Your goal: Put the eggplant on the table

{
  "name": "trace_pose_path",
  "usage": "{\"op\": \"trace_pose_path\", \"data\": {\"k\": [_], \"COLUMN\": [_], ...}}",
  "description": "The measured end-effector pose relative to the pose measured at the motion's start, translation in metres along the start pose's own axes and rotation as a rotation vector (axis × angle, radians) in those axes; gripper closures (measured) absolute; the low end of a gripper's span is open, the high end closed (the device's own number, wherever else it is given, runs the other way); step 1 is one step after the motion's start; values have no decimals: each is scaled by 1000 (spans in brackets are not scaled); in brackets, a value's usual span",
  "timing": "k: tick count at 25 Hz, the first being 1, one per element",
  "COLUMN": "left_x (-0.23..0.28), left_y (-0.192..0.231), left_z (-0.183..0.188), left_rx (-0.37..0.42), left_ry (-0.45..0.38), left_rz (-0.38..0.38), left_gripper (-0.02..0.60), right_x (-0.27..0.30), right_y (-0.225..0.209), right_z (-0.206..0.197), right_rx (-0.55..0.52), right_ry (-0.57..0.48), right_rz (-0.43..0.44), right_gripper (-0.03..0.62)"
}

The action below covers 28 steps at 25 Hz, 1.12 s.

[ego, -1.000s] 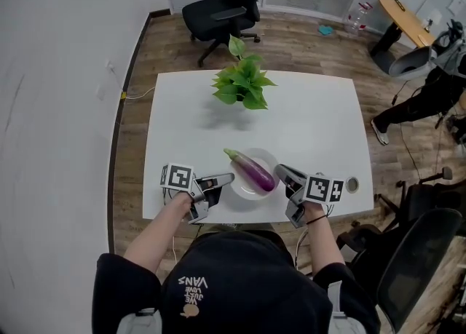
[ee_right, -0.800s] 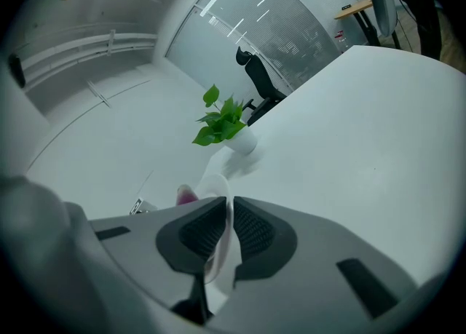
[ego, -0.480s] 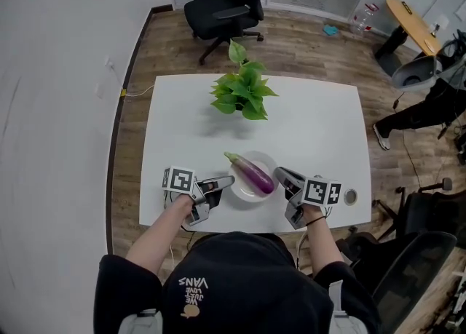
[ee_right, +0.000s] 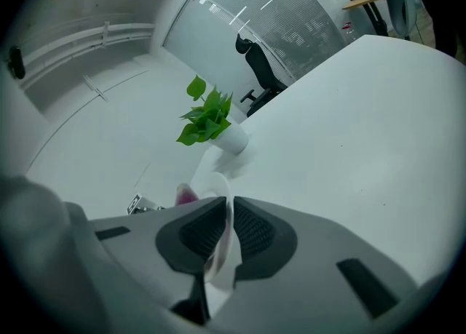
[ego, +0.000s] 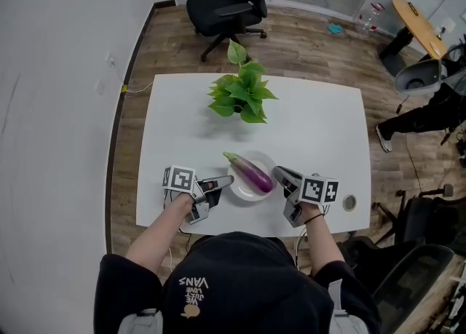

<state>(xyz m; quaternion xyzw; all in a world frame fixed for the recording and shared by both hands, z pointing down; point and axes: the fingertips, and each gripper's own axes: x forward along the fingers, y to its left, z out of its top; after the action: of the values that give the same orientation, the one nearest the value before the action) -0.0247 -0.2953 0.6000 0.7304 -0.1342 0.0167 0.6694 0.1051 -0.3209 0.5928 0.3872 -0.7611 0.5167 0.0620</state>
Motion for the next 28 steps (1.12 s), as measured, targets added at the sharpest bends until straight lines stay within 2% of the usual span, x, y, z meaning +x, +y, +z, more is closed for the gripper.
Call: {"op": "trace_pose_path", "data": {"k": [15,28], "left_x": [15,21], "left_y": [27,53], "left_z": [3,-1], "left_rx": [-66,-146], "left_ry": [32,87], "left_rz": [65,173], "left_gripper": [560,560], "right_x": [18,26], "right_y": [-30,-43], "right_z": [-4,-9], "right_rx": [5,5], "right_ry": [59,101], "right_rz": [-25,-45], "right_gripper": [548,548]}}
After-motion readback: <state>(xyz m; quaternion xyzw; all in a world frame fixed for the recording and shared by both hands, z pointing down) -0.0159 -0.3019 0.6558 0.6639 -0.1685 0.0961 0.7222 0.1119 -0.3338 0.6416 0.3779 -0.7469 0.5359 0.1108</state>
